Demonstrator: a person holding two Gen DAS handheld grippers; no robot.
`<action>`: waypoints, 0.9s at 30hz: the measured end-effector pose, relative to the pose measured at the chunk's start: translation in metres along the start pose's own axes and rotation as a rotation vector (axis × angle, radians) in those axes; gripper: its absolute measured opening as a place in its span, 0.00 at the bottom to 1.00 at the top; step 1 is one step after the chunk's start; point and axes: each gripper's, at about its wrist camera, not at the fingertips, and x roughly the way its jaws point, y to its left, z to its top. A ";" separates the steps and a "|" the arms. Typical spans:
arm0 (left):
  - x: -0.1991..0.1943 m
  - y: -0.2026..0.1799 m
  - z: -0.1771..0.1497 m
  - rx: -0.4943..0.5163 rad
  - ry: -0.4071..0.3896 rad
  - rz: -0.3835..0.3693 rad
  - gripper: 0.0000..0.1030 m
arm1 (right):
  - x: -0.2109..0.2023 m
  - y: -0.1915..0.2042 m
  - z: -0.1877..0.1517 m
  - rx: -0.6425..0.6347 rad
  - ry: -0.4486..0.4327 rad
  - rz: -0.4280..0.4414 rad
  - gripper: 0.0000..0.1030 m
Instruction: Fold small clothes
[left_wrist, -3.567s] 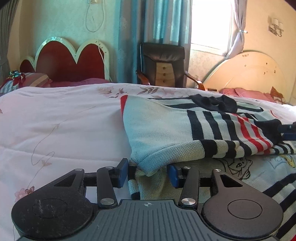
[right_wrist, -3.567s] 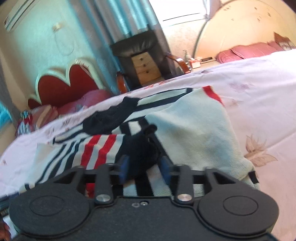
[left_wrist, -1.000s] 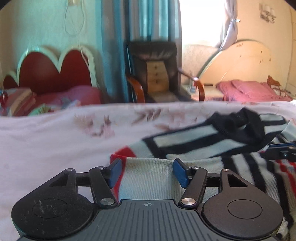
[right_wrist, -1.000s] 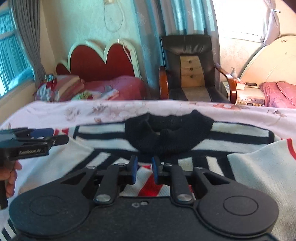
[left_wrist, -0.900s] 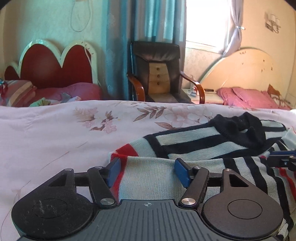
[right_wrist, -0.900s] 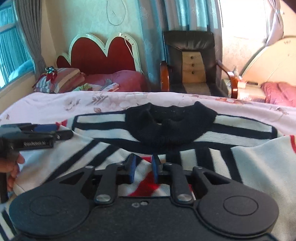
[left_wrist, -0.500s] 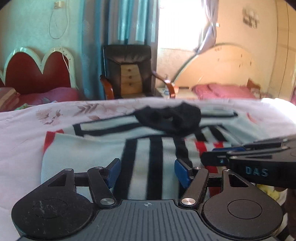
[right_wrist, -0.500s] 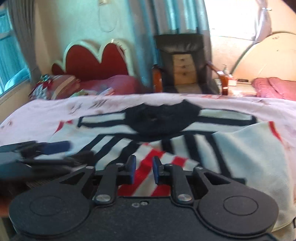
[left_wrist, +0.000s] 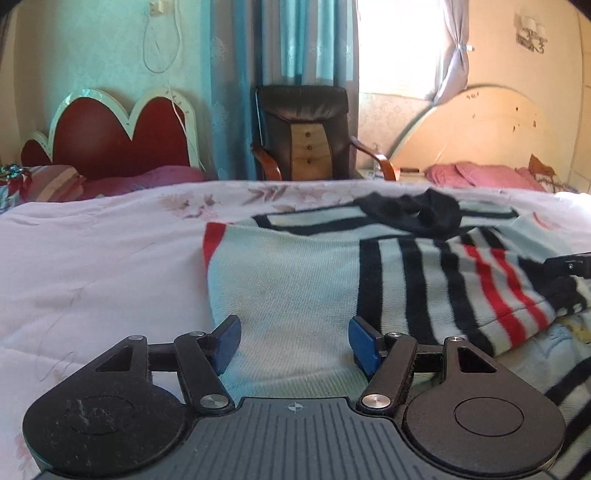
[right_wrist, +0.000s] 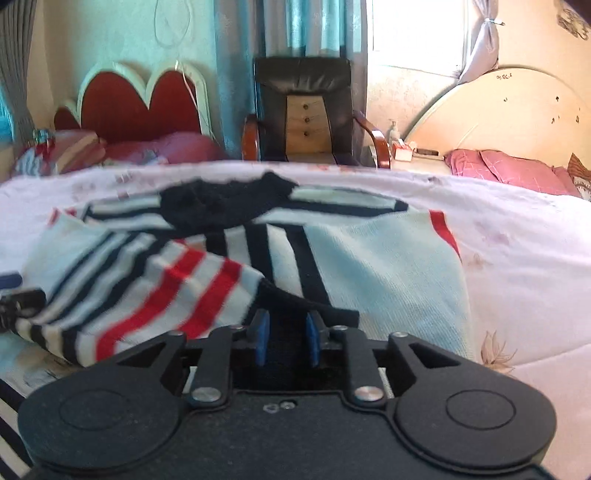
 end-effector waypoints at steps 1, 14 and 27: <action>-0.012 0.001 -0.004 -0.010 -0.003 0.003 0.63 | -0.009 -0.003 0.000 0.025 -0.020 0.010 0.24; -0.131 -0.044 -0.088 -0.025 0.051 0.062 0.86 | -0.140 -0.036 -0.094 0.186 0.015 0.127 0.29; -0.229 -0.041 -0.150 -0.140 0.108 0.016 0.84 | -0.238 -0.082 -0.170 0.296 0.030 0.196 0.39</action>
